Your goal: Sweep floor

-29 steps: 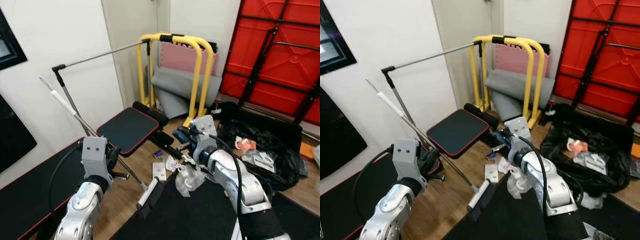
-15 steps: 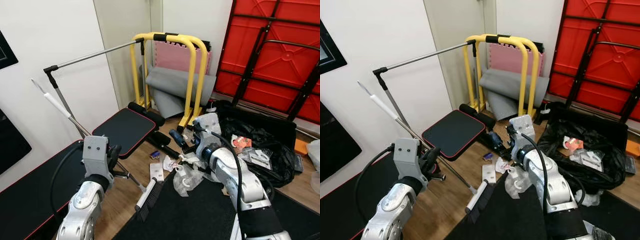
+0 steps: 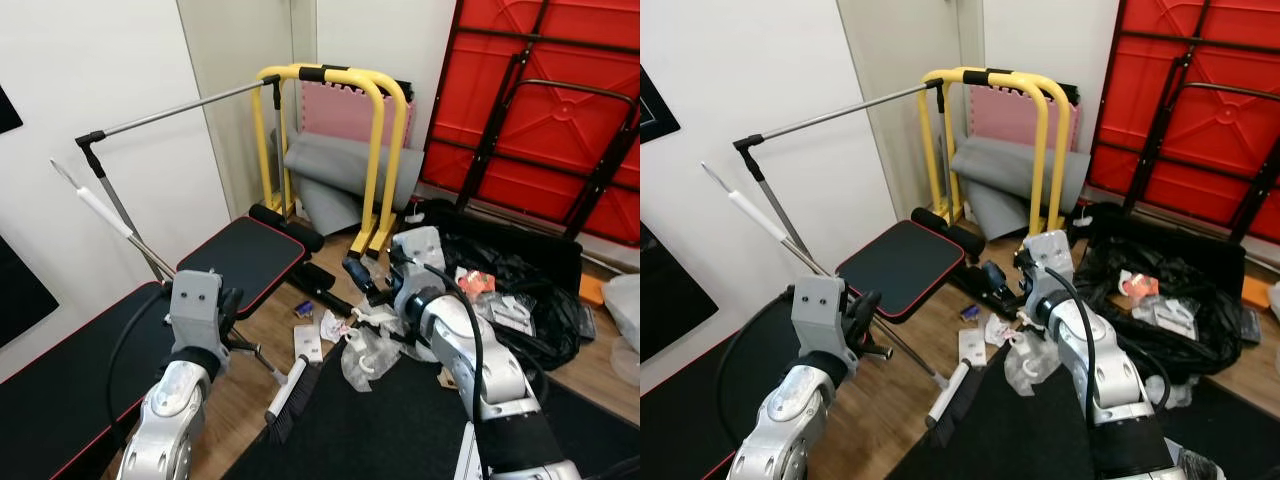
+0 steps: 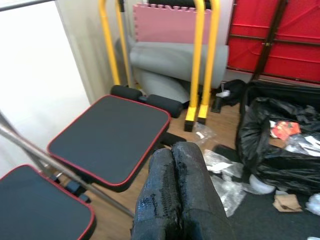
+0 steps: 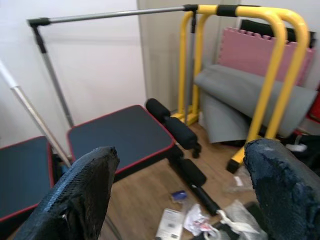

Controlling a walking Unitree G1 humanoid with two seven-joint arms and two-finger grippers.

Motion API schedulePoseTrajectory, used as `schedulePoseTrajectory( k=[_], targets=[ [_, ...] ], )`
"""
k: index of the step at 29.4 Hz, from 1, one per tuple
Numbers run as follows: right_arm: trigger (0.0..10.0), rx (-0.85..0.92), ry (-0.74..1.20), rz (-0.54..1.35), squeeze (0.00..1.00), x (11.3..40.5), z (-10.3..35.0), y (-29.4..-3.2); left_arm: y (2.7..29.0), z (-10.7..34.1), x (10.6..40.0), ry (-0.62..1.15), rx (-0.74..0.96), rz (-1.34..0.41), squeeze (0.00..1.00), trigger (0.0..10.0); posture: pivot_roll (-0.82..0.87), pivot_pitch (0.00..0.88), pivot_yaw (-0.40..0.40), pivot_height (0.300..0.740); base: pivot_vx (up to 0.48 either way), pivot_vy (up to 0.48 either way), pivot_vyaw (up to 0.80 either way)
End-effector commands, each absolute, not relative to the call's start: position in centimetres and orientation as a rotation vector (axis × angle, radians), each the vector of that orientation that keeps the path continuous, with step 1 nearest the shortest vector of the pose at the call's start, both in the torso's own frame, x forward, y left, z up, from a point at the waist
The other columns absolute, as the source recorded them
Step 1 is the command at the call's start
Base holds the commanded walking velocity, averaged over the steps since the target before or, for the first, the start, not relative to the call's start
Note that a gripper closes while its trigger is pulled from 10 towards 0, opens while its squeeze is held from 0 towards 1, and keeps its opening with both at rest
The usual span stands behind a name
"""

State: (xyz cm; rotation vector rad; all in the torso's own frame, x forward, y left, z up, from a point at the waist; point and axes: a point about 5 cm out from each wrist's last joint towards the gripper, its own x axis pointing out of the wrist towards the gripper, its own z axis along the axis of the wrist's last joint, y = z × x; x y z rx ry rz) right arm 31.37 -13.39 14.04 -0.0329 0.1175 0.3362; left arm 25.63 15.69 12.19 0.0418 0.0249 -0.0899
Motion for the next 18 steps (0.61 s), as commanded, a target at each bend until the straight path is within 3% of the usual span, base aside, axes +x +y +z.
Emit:
schedulePoseTrajectory(
  k=[1,2,18],
  targets=[
    [10.0,-0.029,0.111,0.335,0.18,31.46,14.02,-13.43,15.77,12.03,25.73,0.031,0.060,-0.078,0.00,10.0,-0.15,0.000,-0.013,0.740,0.000,0.000,-0.80],
    [10.0,-0.028,0.110,0.338,0.00,31.48,14.03,-13.42,15.74,12.02,25.77,0.032,0.059,-0.077,0.00,10.0,-0.15,0.000,-0.013,0.740,0.000,0.000,-0.80],
    [10.0,-0.028,0.100,0.354,0.00,31.85,14.16,-13.20,15.98,12.18,25.98,0.012,0.058,-0.048,0.00,10.0,-0.15,0.000,-0.018,0.740,0.000,0.000,-0.80]
  ],
)
